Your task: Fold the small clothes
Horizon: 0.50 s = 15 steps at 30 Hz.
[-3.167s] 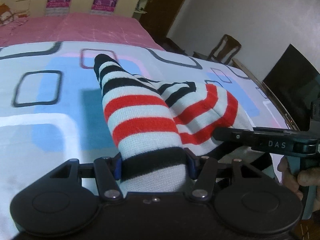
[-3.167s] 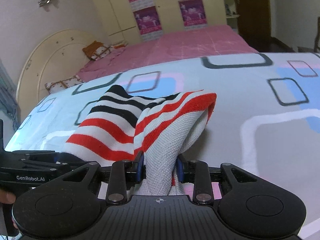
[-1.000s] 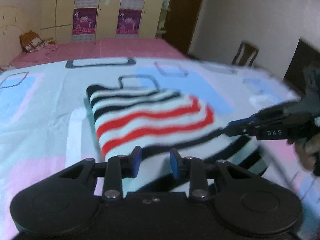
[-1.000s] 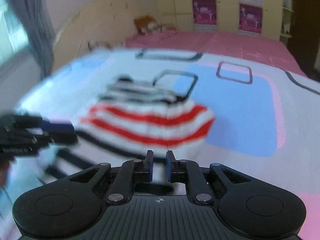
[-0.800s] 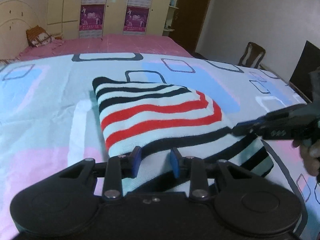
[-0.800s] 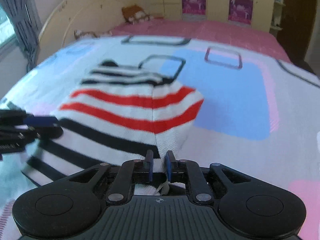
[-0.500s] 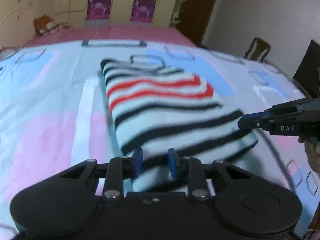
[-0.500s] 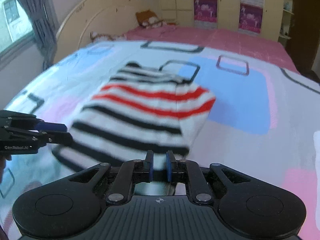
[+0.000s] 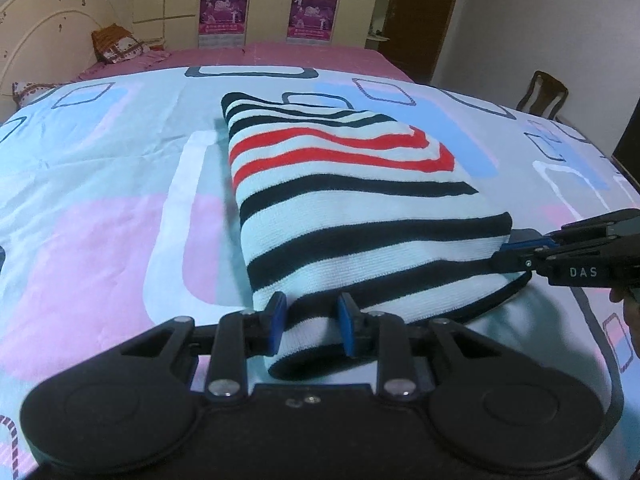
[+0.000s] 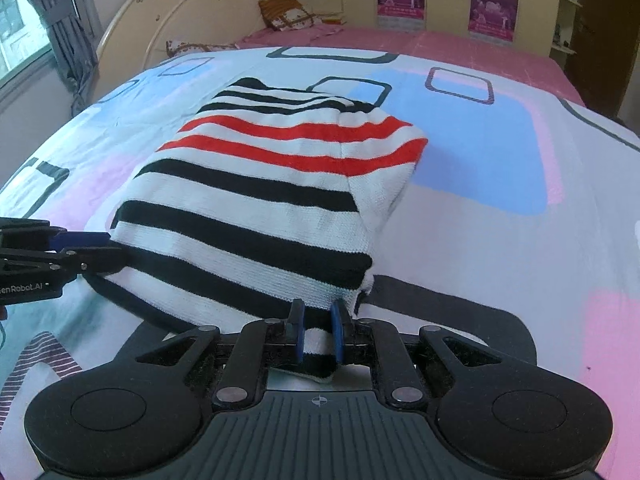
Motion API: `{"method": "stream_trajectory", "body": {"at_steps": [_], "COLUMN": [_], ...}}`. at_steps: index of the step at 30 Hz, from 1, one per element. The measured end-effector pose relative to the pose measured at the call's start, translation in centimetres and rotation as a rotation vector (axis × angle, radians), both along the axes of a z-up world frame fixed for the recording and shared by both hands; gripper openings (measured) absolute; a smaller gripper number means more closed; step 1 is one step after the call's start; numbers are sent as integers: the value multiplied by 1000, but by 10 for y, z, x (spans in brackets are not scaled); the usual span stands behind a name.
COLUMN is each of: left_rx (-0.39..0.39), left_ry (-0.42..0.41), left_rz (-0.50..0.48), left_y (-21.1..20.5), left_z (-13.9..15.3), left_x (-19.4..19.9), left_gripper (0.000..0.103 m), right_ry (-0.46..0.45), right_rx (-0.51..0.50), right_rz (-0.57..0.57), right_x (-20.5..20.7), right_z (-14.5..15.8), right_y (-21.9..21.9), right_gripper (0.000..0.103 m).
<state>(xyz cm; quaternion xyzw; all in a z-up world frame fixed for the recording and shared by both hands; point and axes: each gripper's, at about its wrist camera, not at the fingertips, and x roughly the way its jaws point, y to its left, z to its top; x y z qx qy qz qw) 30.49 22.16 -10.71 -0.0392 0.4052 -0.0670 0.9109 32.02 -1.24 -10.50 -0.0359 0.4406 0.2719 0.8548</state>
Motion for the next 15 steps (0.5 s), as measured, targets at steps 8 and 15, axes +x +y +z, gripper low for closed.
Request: {"method": "stream_trajectory", "body": {"at_steps": [8, 15], "left_rx": [49, 83], "left_ry": [-1, 9], "left_rz": [16, 32], "left_y": [-9, -15], "left_z": [-1, 0], "left_x": [0, 2], "left_gripper": [28, 28], "right_ry": [-5, 3], "right_rx": [0, 2], "right_rz": [1, 3], "right_x": [-1, 0], "right_z": [1, 2], "right_y": [1, 0], "right_gripper": [12, 12]}}
